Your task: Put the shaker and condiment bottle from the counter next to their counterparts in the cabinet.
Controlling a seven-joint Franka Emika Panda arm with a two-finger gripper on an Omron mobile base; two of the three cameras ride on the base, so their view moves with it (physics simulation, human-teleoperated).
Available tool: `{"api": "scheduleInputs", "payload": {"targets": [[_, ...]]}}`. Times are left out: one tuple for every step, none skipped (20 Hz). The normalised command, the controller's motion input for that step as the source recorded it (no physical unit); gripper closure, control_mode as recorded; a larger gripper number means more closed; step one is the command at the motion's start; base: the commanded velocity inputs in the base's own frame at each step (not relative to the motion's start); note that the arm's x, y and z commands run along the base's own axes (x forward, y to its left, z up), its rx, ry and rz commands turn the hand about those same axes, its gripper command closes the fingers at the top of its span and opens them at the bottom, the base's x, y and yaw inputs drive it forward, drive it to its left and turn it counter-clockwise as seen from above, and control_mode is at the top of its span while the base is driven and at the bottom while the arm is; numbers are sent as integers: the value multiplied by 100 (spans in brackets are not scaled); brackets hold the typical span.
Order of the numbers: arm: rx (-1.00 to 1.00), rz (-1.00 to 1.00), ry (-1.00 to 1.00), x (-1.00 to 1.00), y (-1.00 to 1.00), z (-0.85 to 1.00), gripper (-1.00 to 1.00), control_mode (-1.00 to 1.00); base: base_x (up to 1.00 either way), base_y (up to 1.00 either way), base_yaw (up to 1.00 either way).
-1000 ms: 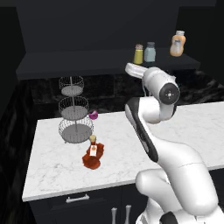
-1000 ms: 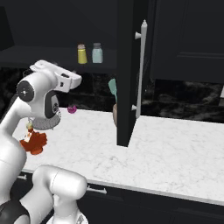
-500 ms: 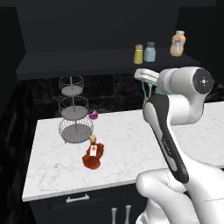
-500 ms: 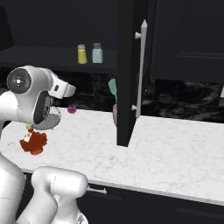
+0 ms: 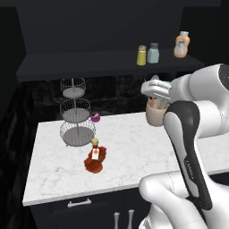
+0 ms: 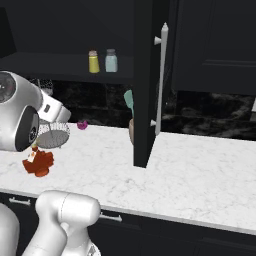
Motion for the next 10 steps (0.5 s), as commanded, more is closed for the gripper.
{"api": "scheduleInputs", "payload": {"targets": [[0, 2, 0, -45, 38, -17, -100, -100, 0, 0, 0], [0, 1, 0, -41, 36, -16, -100, -100, 0, 0, 0], [0, 2, 0, -31, 36, -17, -100, -100, 0, 0, 0], [0, 0, 0, -19, 39, -17, -100, -100, 0, 0, 0], [0, 0, 3, -7, 34, -21, -100, -100, 0, 0, 0], [0, 0, 4, 0, 29, -29, -100, -100, 0, 0, 0], [0, 0, 2, 0, 26, -34, -100, -100, 0, 0, 0], [0, 0, 1, 0, 25, -37, -100, -100, 0, 0, 0], [0, 0, 0, 0, 23, -42, -100, -100, 0, 0, 0], [0, 0, 0, -9, 23, -44, -100, -100, 0, 0, 0]]}}
